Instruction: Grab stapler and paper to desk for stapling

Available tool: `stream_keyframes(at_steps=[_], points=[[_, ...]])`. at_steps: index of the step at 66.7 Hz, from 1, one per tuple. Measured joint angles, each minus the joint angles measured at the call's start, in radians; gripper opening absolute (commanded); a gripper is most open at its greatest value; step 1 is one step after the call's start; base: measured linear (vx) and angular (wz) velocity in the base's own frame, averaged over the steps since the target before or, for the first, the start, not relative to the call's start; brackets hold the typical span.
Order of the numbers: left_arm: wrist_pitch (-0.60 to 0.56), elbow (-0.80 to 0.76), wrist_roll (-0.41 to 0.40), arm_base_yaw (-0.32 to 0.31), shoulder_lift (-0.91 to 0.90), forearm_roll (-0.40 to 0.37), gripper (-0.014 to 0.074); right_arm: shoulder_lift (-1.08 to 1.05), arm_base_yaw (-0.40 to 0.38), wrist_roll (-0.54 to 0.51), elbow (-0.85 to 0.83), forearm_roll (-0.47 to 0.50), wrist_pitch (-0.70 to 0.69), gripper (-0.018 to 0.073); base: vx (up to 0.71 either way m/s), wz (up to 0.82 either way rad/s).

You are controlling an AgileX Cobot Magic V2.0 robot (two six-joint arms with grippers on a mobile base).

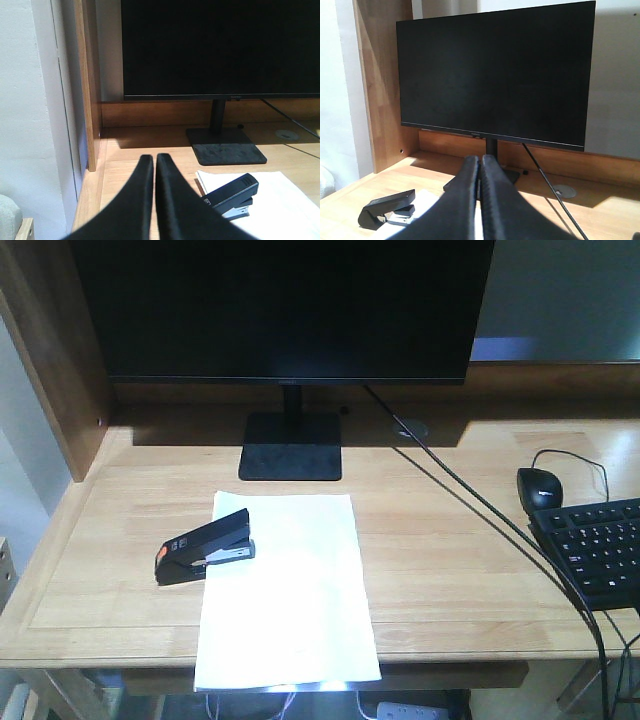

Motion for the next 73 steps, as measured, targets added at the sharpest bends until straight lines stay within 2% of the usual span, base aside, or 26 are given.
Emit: stream_keyframes(at_steps=[27,38,46,73], points=[[0.001,0.007,0.000,0.000,-0.043,-0.001,-0.0006,0.000,0.000,0.000,0.000,0.000,0.000,-0.0009,0.00,0.00],[-0.082,0.139,0.000,0.000,-0.176,0.000,-0.0006,0.000,0.000,0.000,0.000,0.000,0.000,-0.0009,0.00,0.00],[-0.097,0.243,0.000,0.000,-0.213,0.000,-0.0006,0.000,0.000,0.000,0.000,0.000,0.000,-0.0009,0.00,0.00],[-0.097,0.256,0.024,0.061,-0.219,0.004,-0.0006,0.000,0.000,0.000,0.000,0.000,0.001,-0.0009,0.00,0.00]])
